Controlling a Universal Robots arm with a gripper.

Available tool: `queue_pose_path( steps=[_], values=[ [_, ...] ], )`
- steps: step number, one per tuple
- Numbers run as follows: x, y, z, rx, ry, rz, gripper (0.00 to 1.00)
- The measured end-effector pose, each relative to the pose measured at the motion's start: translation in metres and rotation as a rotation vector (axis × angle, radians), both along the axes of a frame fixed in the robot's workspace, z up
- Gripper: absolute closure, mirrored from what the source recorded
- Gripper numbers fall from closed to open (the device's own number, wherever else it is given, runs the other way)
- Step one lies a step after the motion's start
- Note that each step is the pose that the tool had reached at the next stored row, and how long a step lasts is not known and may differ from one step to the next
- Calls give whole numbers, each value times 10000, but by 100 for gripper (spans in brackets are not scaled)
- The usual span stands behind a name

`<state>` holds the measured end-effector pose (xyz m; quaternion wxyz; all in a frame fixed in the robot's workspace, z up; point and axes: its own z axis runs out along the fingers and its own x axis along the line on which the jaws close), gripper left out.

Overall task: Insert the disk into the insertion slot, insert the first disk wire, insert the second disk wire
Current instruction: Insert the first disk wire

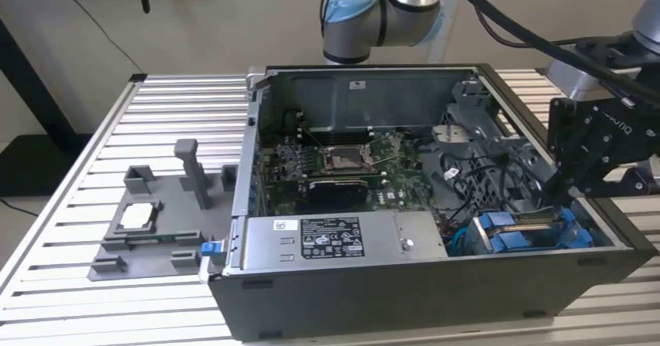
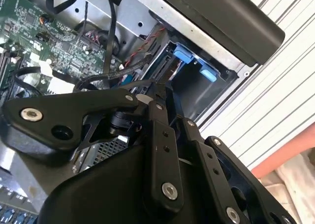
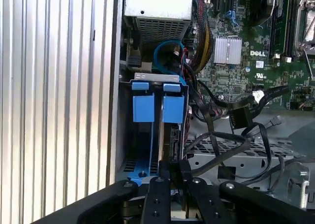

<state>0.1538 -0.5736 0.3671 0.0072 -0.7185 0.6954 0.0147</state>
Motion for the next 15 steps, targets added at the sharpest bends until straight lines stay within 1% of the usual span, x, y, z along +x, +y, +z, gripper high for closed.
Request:
queue_pose_path(
  steps=[5, 7, 9, 11, 12, 15],
  values=[
    [14, 0, -46, 80, 9, -181, 81],
    [42, 0, -70, 95, 39, -185, 81],
    [68, 0, -99, 99, 55, -186, 81],
    [77, 0, -129, 101, 72, -186, 81],
    [77, 0, -141, 104, 74, -187, 81],
    [76, 0, -182, 146, 76, -186, 81]
  ],
)
